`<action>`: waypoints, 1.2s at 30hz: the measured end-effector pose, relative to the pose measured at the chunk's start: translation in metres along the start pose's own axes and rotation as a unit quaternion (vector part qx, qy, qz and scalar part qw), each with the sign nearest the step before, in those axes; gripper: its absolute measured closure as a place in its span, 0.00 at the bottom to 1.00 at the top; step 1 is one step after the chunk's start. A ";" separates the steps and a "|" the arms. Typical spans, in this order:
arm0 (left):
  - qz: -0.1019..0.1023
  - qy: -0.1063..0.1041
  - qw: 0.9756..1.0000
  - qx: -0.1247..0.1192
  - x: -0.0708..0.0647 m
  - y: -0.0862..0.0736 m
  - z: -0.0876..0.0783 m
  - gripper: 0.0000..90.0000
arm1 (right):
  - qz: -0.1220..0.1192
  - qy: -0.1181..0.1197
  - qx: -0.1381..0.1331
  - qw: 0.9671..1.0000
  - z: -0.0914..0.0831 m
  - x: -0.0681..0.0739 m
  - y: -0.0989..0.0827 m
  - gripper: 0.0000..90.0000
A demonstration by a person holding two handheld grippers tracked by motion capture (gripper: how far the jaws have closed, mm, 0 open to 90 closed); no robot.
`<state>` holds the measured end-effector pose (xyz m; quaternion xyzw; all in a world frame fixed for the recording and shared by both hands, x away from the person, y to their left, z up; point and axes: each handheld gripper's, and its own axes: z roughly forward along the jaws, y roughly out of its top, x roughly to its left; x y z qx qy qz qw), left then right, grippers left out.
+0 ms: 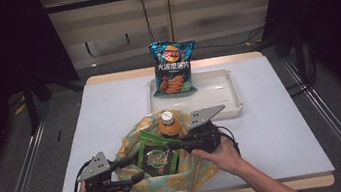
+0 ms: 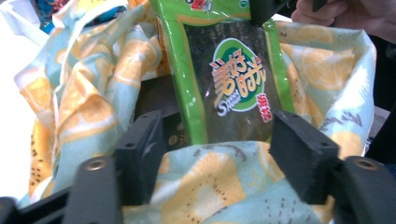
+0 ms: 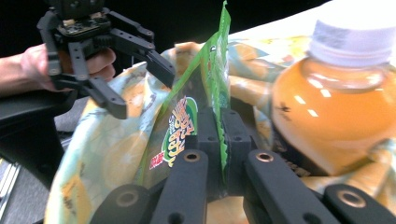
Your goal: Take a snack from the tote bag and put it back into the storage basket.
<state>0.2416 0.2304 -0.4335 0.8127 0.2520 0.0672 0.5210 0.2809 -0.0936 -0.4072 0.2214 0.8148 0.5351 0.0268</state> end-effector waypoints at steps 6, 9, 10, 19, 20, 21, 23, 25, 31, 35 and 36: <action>-0.006 0.012 1.000 -0.028 0.006 0.003 -0.012 0.27 | -0.003 -0.007 -0.017 1.000 -0.009 -0.002 0.002 0.99; -0.017 0.019 0.999 -0.044 0.010 0.003 -0.018 0.21 | -0.002 -0.006 -0.023 1.000 -0.014 -0.004 0.003 0.99; -0.021 0.023 0.998 -0.048 0.011 0.003 -0.020 0.20 | -0.002 -0.005 -0.026 1.000 -0.015 -0.005 0.003 0.99; -0.026 0.052 0.995 -0.076 0.017 0.000 -0.029 0.10 | 0.001 -0.019 -0.044 0.999 -0.029 -0.012 0.007 0.99; -0.031 0.059 0.995 -0.073 0.017 -0.001 -0.030 0.09 | 0.000 -0.022 -0.046 0.999 -0.031 -0.012 0.008 0.99; -0.036 0.064 0.995 -0.074 0.018 -0.003 -0.031 0.08 | 0.000 -0.021 -0.049 0.999 -0.032 -0.012 0.008 0.99; -0.040 0.070 0.994 -0.070 0.021 -0.008 -0.033 0.06 | 0.001 -0.023 -0.051 0.998 -0.034 -0.012 0.009 0.99; -0.043 0.060 0.995 -0.067 0.025 -0.011 -0.032 0.04 | -0.002 -0.025 -0.052 0.998 -0.035 -0.012 0.010 0.99; -0.040 0.061 0.996 -0.057 0.025 -0.011 -0.031 0.04 | -0.008 -0.028 -0.064 0.998 -0.042 -0.011 0.017 0.99; -0.045 0.061 0.995 -0.058 0.025 -0.012 -0.031 0.03 | 0.000 -0.033 -0.071 0.997 -0.045 -0.014 0.017 0.99; -0.045 0.061 0.996 -0.055 0.025 -0.012 -0.030 0.03 | 0.000 -0.034 -0.073 0.997 -0.046 -0.014 0.017 0.99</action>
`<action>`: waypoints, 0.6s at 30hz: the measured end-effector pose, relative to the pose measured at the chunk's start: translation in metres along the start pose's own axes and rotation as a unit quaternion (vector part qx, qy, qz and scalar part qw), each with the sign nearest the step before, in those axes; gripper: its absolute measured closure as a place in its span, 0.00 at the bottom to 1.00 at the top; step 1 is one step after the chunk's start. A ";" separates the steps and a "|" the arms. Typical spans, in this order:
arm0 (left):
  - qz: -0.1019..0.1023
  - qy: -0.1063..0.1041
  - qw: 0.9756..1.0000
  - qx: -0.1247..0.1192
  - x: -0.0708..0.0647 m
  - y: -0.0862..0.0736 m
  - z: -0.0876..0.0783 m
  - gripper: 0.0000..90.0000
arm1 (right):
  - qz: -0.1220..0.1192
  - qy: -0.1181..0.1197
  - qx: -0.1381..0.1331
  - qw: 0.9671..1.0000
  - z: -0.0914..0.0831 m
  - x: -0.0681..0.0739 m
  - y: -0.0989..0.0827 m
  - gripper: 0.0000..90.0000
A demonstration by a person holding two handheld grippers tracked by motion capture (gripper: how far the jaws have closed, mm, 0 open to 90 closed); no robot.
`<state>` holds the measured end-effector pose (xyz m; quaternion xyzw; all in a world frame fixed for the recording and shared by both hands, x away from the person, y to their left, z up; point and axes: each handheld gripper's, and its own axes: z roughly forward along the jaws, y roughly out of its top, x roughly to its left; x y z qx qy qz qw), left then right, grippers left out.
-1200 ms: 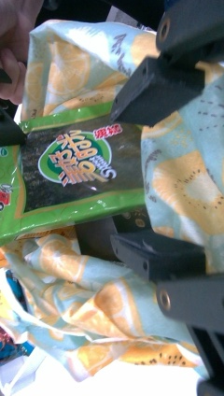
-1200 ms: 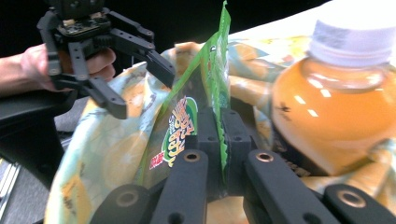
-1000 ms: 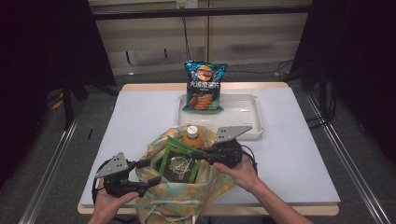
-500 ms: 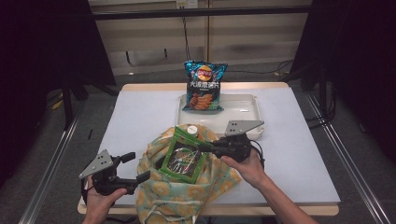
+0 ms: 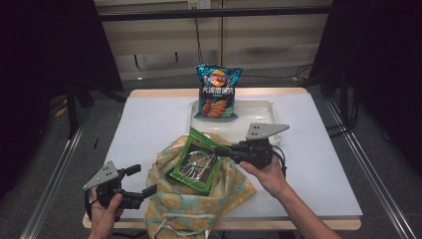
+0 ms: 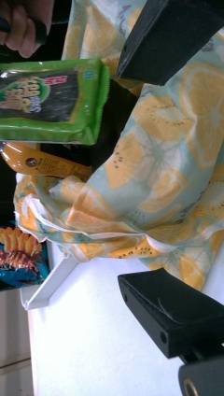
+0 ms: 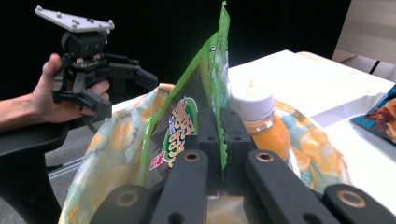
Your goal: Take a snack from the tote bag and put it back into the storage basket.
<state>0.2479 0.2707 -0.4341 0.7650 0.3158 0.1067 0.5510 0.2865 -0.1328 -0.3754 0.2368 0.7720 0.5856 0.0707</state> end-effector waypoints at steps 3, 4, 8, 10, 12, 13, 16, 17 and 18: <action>0.002 -0.010 1.000 0.000 0.000 0.000 0.002 0.03 | -0.003 -0.002 -0.005 1.000 -0.004 0.000 0.003 0.99; 0.002 -0.004 1.000 0.004 -0.001 0.000 0.002 0.03 | -0.005 -0.003 -0.007 1.000 -0.006 0.001 0.005 0.99; 0.005 -0.008 1.000 0.002 -0.001 0.000 0.001 0.03 | -0.013 -0.008 -0.015 1.000 -0.012 0.001 0.015 0.99; 0.007 -0.009 1.000 -0.001 -0.001 0.000 0.001 0.03 | -0.017 -0.009 -0.021 1.000 -0.015 0.000 0.020 0.99; 0.015 -0.003 1.000 -0.001 -0.002 0.001 -0.001 0.03 | -0.021 -0.008 -0.024 0.999 -0.017 -0.001 0.024 0.99; 0.018 -0.001 1.000 -0.001 -0.002 0.002 -0.001 0.03 | -0.021 -0.010 -0.024 0.999 -0.018 -0.001 0.026 0.99; 0.015 0.001 1.000 -0.001 -0.003 0.001 -0.001 0.03 | -0.025 -0.011 -0.027 0.999 -0.019 -0.001 0.030 0.99; 0.016 -0.003 1.000 -0.001 -0.002 0.001 -0.001 0.03 | -0.026 -0.010 -0.028 0.999 -0.020 -0.002 0.032 0.99; 0.012 -0.001 1.000 -0.002 -0.002 0.001 -0.001 0.03 | -0.028 -0.013 -0.027 0.999 -0.020 -0.003 0.034 0.99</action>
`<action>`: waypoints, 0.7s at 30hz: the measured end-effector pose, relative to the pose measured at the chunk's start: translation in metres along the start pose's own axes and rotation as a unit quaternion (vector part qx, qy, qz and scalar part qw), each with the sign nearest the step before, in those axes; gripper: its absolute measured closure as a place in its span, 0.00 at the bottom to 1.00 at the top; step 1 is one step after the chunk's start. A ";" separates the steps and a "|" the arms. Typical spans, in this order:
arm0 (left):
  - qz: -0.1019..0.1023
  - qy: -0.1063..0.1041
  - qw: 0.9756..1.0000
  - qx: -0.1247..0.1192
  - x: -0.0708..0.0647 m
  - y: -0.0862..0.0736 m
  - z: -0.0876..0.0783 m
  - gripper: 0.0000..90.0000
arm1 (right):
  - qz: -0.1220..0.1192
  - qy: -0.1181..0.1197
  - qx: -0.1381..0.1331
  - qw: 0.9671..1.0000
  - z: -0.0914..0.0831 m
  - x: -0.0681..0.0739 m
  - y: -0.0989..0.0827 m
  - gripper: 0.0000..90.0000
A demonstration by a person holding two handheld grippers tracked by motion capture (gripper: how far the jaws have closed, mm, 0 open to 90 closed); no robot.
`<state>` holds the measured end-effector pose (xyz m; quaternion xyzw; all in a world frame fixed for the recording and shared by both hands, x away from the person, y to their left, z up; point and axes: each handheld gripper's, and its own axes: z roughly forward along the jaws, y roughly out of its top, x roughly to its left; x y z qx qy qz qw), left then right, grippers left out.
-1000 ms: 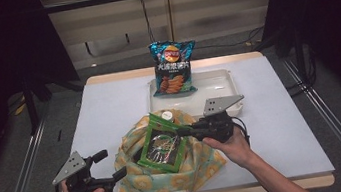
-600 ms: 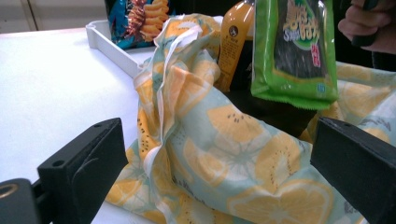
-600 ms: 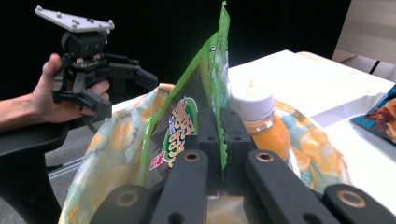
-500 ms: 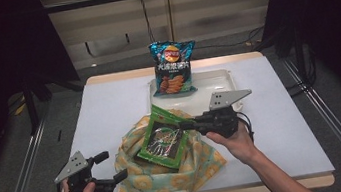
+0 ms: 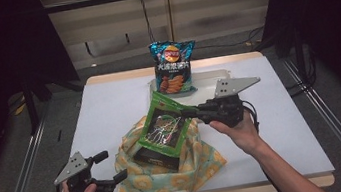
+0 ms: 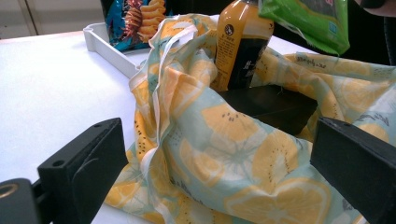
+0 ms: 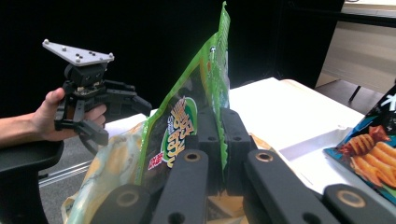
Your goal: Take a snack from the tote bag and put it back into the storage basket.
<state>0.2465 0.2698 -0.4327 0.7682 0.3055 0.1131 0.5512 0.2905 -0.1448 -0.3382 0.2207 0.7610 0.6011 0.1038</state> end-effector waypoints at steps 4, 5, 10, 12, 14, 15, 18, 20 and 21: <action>0.001 -0.005 1.000 -0.004 0.002 0.000 0.000 0.03 | -0.002 0.000 0.002 1.000 -0.002 -0.003 0.005 0.99; 0.000 -0.005 1.000 -0.004 0.002 -0.001 0.000 0.04 | -0.003 0.000 0.000 1.000 -0.003 -0.004 0.007 0.99; 0.006 -0.004 1.000 -0.003 0.001 -0.001 0.000 0.03 | -0.005 -0.004 -0.009 1.000 -0.010 -0.007 0.016 0.99; 0.005 0.010 1.000 -0.003 -0.001 -0.001 0.000 0.03 | -0.005 -0.004 -0.016 1.000 -0.013 -0.009 0.021 0.99; 0.004 0.002 1.000 0.000 0.000 -0.001 0.000 0.04 | -0.009 -0.006 -0.023 1.000 -0.018 -0.010 0.027 0.99; 0.002 0.001 1.000 -0.002 0.000 -0.001 0.000 0.03 | -0.010 -0.008 -0.024 1.000 -0.020 -0.010 0.029 0.99; 0.003 0.002 1.000 -0.001 0.001 -0.001 0.000 0.04 | -0.013 -0.011 -0.031 0.999 -0.024 -0.012 0.037 0.99; 0.002 0.009 1.000 0.000 0.000 0.000 0.000 0.04 | -0.015 -0.014 -0.034 0.999 -0.026 -0.014 0.041 0.99; 0.003 0.009 1.000 0.000 0.001 0.000 -0.001 0.04 | -0.015 -0.017 -0.034 0.999 -0.027 -0.015 0.043 0.99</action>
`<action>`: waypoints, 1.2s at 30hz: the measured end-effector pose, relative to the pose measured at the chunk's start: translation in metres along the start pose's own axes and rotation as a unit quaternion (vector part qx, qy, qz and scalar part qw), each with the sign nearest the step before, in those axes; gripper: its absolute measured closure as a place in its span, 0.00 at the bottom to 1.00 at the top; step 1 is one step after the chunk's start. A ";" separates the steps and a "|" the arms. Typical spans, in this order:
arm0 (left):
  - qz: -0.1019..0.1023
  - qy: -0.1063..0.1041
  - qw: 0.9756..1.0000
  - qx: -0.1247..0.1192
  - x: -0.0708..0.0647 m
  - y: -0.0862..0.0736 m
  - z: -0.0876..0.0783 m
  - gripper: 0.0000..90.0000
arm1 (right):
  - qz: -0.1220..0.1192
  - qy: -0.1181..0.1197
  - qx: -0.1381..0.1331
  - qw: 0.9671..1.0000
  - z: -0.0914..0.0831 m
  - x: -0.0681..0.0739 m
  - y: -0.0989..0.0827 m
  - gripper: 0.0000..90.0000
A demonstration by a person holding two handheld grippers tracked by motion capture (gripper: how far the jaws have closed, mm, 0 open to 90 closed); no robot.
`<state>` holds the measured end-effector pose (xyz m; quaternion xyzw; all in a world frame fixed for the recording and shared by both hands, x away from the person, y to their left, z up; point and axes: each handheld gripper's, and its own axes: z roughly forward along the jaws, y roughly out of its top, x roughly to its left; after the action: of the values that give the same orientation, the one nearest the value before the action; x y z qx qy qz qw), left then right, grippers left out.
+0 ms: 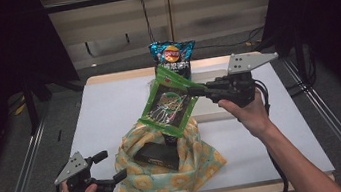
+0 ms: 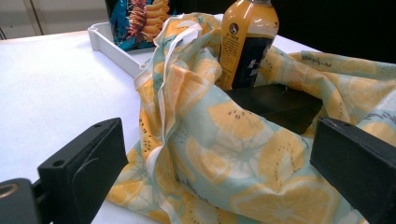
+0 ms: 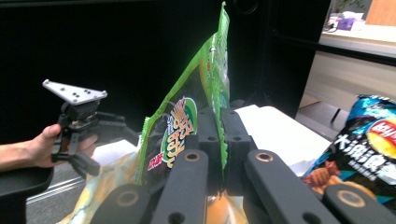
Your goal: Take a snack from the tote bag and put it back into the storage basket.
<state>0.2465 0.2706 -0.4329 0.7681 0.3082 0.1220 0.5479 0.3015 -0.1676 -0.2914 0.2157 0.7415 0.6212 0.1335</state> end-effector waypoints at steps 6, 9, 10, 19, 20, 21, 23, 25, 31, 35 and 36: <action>-0.001 -0.007 1.000 -0.006 0.002 0.000 -0.001 0.04 | -0.005 -0.017 -0.006 1.000 -0.005 -0.008 0.010 0.99; -0.001 -0.007 1.000 -0.004 0.002 0.000 0.000 0.04 | -0.004 -0.027 -0.012 1.000 -0.011 -0.014 0.015 0.99; -0.002 -0.008 1.000 -0.004 0.002 0.000 0.000 0.04 | -0.004 -0.031 -0.013 0.999 -0.012 -0.016 0.016 0.99; -0.005 -0.011 1.000 -0.001 0.002 -0.001 0.001 0.04 | 0.004 -0.074 0.008 0.997 -0.028 -0.043 0.015 0.99; -0.004 -0.010 1.000 -0.001 0.002 -0.001 0.001 0.04 | 0.005 -0.077 0.009 0.997 -0.029 -0.048 0.013 0.99; -0.003 -0.011 1.000 0.000 0.002 -0.001 0.001 0.04 | 0.008 -0.080 0.011 0.997 -0.031 -0.051 0.011 0.99; -0.004 -0.010 1.000 -0.002 0.002 -0.001 0.001 0.04 | 0.012 -0.086 0.014 0.996 -0.033 -0.058 0.007 0.99; -0.004 -0.009 1.000 -0.003 0.003 -0.001 0.000 0.04 | 0.016 -0.093 0.018 0.995 -0.034 -0.064 0.002 0.99; -0.006 -0.002 1.000 0.000 0.004 0.000 0.001 0.04 | 0.032 -0.103 0.030 0.994 -0.032 -0.082 -0.015 0.99; -0.008 -0.005 1.000 -0.001 0.005 0.000 0.001 0.04 | 0.036 -0.106 0.041 0.993 -0.029 -0.092 -0.023 0.99; -0.008 0.000 1.000 -0.001 0.006 0.000 0.000 0.04 | 0.037 -0.108 0.042 0.993 -0.029 -0.095 -0.025 0.99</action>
<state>0.2511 0.2737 -0.4338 0.7654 0.3140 0.1178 0.5493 0.3668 -0.2418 -0.3167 0.3142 0.7397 0.5670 0.1806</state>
